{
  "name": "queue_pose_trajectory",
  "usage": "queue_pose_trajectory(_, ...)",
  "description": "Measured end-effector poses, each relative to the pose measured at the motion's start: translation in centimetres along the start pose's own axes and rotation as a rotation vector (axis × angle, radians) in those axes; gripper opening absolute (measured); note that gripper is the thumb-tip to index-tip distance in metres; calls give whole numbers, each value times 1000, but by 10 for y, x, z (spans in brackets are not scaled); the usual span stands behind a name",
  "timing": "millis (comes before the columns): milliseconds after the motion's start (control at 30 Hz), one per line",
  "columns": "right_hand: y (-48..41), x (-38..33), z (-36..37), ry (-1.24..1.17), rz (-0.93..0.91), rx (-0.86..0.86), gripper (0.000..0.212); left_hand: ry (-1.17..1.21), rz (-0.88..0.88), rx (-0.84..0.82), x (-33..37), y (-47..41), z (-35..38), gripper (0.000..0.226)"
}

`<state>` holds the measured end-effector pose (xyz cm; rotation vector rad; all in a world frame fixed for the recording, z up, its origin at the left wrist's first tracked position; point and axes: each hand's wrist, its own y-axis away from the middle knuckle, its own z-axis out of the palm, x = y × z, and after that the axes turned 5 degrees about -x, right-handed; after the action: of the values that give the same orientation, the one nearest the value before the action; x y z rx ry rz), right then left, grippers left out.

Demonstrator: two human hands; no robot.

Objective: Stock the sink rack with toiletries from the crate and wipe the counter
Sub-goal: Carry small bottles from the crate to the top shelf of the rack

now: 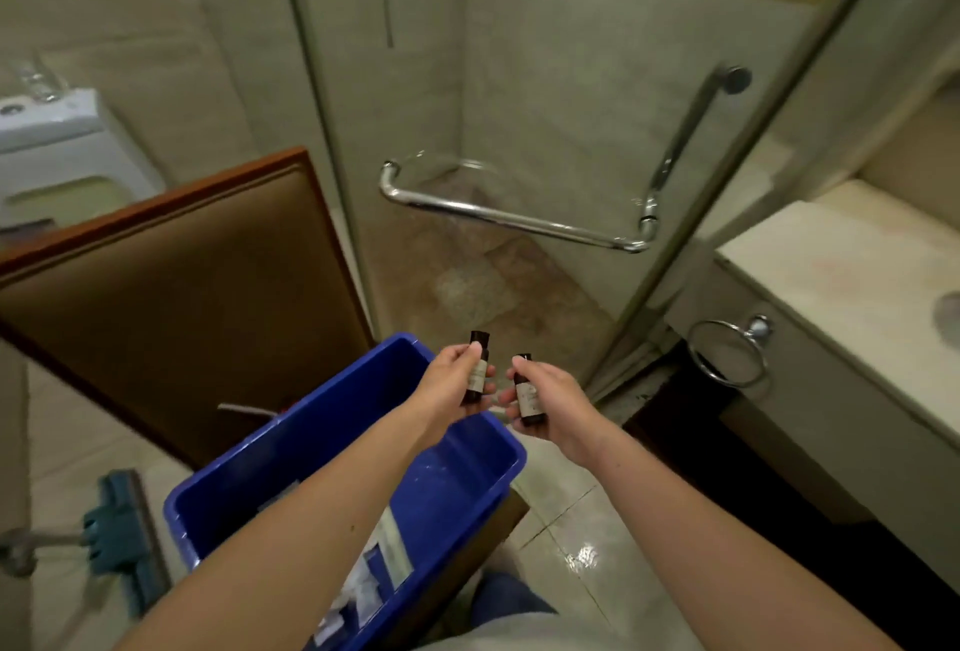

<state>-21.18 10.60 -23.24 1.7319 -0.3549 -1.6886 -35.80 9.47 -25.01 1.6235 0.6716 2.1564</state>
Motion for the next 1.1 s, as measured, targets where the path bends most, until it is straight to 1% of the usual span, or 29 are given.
queue_pose_trajectory(100,17,-4,-30,-79,-20,44,30,-39,4,-87,8,1,35,29)
queue_pose_trajectory(200,34,-9,-61,-162,-66,100,28,-78,4,-145,12,1,74,25)
queue_pose_trajectory(433,88,-12,-152,-251,-186,245,25,-181,59,-270,15,7,179,21)
queue_pose_trajectory(700,170,-7,-266,-225,-285,366,19,-322,185,-444,0,36,313,15)
queue_pose_trajectory(767,192,-7,-293,-179,-314,384,18,-376,239,-465,-4,43,346,19)
queue_pose_trajectory(867,226,-4,-333,-91,-372,425,14,-441,300,-505,-8,55,392,31)
queue_pose_trajectory(933,244,-1,-360,-50,-398,469,16,-493,343,-527,-12,62,421,28)
queue_pose_trajectory(1100,286,10,-420,-37,-440,548,14,-502,402,-605,-23,79,491,17)
